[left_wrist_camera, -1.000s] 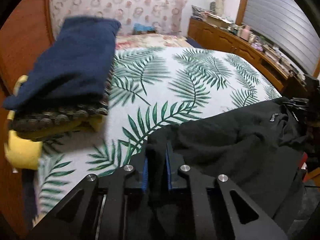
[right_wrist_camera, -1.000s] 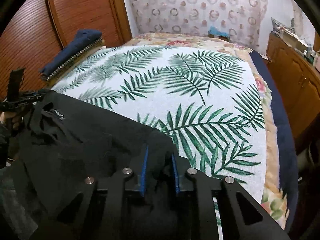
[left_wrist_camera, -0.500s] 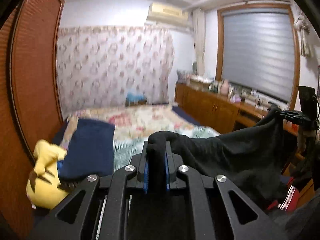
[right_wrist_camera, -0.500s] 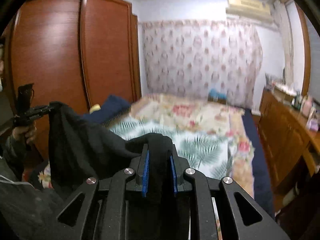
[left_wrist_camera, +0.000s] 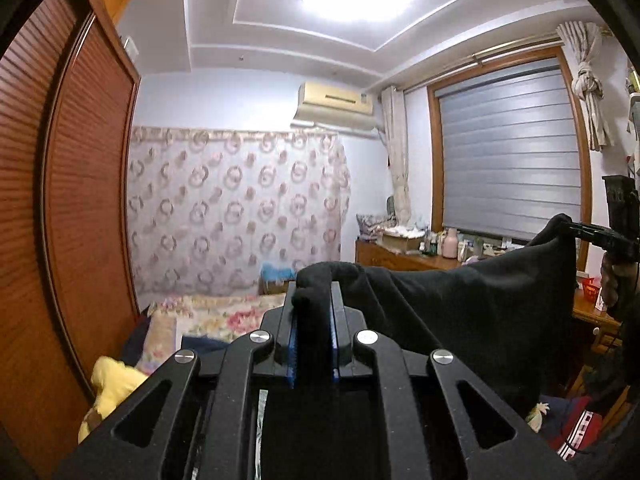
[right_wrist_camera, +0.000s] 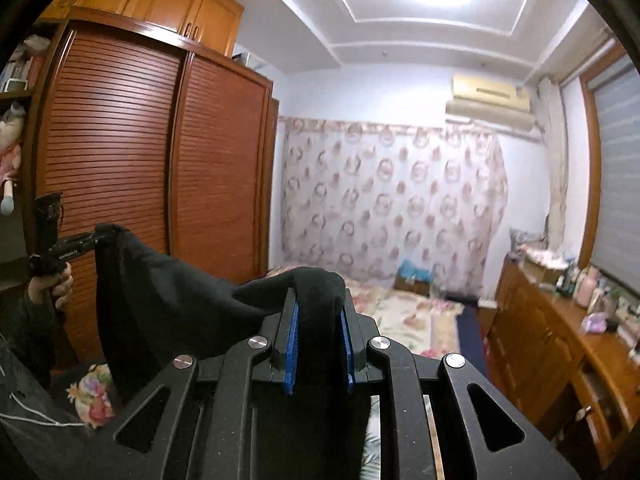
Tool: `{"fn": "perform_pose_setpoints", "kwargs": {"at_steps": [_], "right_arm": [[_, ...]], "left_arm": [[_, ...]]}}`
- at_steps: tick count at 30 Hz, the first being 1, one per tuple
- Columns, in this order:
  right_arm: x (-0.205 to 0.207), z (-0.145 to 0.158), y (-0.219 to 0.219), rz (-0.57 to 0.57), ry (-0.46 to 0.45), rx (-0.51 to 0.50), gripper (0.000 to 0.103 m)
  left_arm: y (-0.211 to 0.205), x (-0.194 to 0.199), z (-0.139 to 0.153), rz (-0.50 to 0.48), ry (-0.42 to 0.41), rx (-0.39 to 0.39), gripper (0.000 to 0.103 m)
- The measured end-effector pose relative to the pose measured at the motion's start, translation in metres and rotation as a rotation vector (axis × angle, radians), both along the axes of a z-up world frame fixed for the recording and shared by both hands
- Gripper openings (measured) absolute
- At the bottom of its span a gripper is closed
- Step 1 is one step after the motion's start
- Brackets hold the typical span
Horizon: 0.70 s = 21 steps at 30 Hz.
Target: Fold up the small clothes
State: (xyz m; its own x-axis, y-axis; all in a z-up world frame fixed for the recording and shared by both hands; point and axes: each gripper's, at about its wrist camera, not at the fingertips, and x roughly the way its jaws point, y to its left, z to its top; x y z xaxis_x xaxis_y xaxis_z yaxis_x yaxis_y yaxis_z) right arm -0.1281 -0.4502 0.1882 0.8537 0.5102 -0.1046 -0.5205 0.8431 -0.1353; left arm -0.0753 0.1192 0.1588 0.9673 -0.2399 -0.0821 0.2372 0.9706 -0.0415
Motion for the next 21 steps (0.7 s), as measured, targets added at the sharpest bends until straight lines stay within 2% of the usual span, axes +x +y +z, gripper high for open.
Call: {"fn": "perform_pose_setpoints", "kwargs": {"at_steps": [5,9,12,17,21], "right_arm": [[0.002,0.008,0.007,-0.051,-0.039,-0.029,0.018],[0.022,-0.003,0.013,-0.106,-0.025,-0.039,0.018],[0.05,-0.019,0.042,-0.145,-0.001,-0.044,0.018],[0.117,-0.037,0.064,-0.176,0.07,-0.056,0.018],[0.184,-0.066,0.081,-0.217,0.159,-0.099,0.018]], "left_arm": [[-0.004,0.025,0.012,0.014,-0.033,0.022,0.013],[-0.017,0.072,0.011,0.03,-0.017,0.053,0.013],[-0.027,0.106,0.005,0.037,0.013,0.067,0.013],[-0.043,0.185,-0.035,0.062,0.103,0.109,0.013],[-0.054,0.257,-0.088,0.081,0.237,0.146,0.013]]}}
